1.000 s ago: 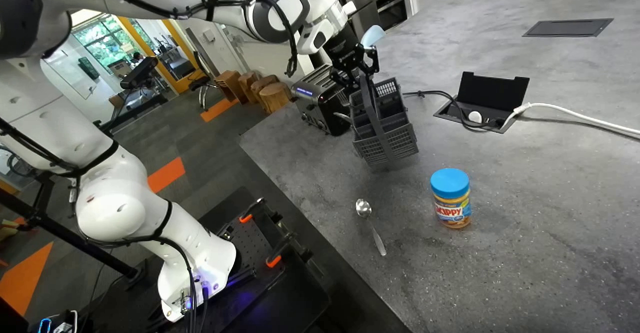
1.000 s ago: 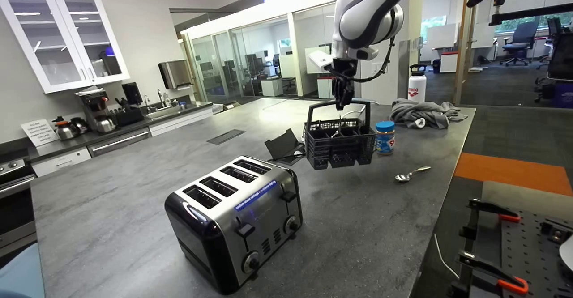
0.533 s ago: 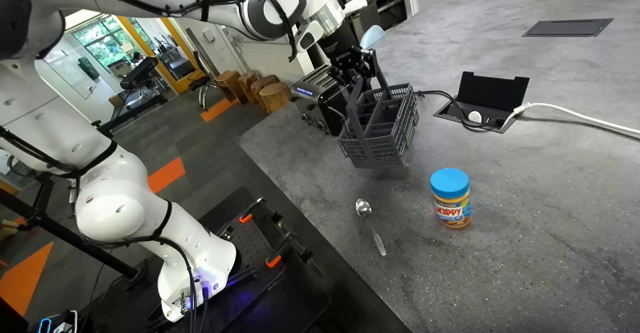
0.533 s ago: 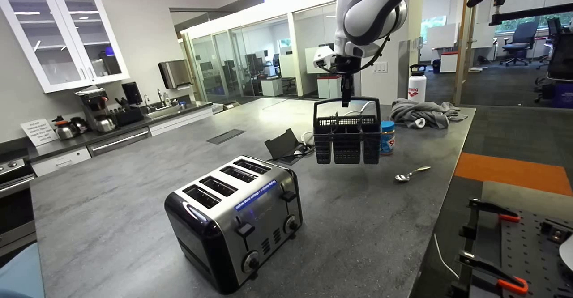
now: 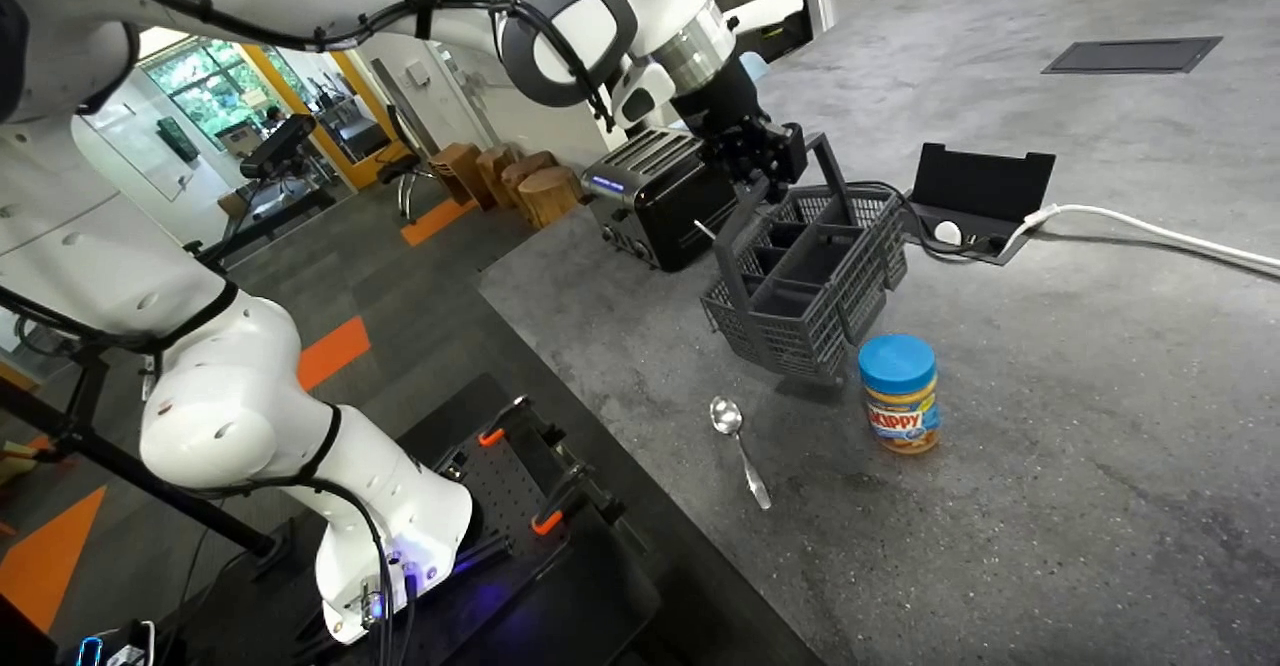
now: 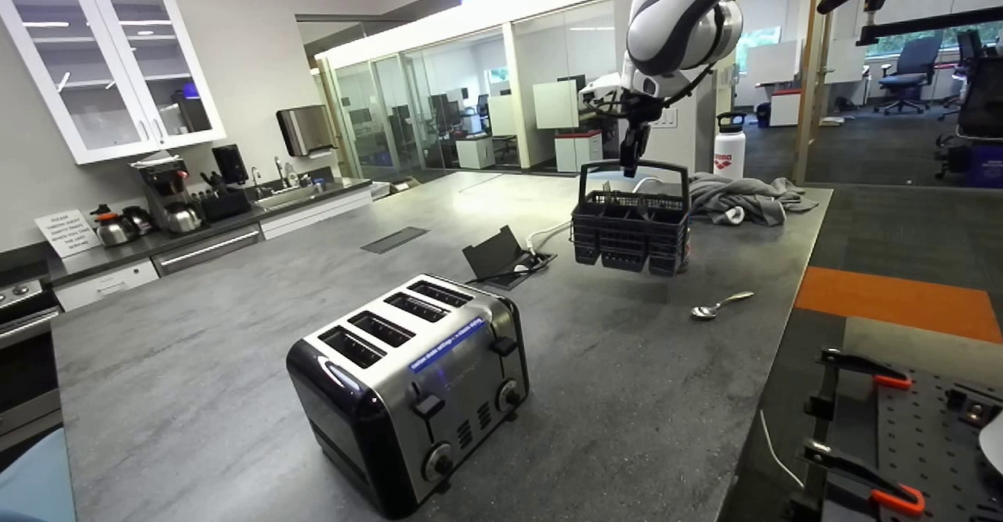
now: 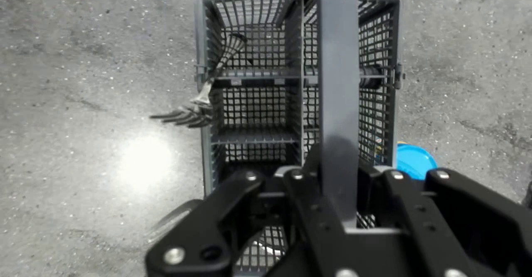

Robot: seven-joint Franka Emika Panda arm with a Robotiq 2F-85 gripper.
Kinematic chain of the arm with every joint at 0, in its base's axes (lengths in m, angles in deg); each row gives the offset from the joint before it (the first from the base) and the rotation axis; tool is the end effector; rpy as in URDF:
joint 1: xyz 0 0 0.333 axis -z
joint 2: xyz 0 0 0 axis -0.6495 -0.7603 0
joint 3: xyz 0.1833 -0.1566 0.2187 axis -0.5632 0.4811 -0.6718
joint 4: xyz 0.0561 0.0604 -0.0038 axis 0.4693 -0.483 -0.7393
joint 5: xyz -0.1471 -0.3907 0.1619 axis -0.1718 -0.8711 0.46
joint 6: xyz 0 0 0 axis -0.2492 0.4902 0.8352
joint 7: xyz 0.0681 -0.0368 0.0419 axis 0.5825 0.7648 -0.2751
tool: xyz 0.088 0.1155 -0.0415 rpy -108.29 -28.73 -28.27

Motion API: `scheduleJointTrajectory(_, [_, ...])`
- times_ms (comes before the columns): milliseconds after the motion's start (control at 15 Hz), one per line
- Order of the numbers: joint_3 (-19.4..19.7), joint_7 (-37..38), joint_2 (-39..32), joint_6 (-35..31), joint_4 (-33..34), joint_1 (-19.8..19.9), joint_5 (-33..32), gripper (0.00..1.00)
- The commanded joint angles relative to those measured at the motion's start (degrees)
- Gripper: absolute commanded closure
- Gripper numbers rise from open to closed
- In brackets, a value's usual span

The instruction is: Pick up the grey cutlery holder then set it back down on the countertop

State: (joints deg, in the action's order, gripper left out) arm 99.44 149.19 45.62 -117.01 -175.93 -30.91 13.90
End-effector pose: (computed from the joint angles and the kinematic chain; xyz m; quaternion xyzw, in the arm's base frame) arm 0.5745 -0.2392 0.3352 -0.0734 0.9868 -0.0683 0.1269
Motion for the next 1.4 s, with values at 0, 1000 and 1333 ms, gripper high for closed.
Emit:
scheduleJointTrajectory(0, [-0.07,-0.17,-0.1,-0.75,-0.25,0.92,0.19,0.9])
scheduleJointTrajectory(1000, [-0.68,-0.04,-5.92,-0.36,3.23,0.46,7.29,0.97])
scheduleJointTrajectory(1333, [-2.3,-0.34,-9.16,-1.14,5.99,-0.51,12.06,0.97])
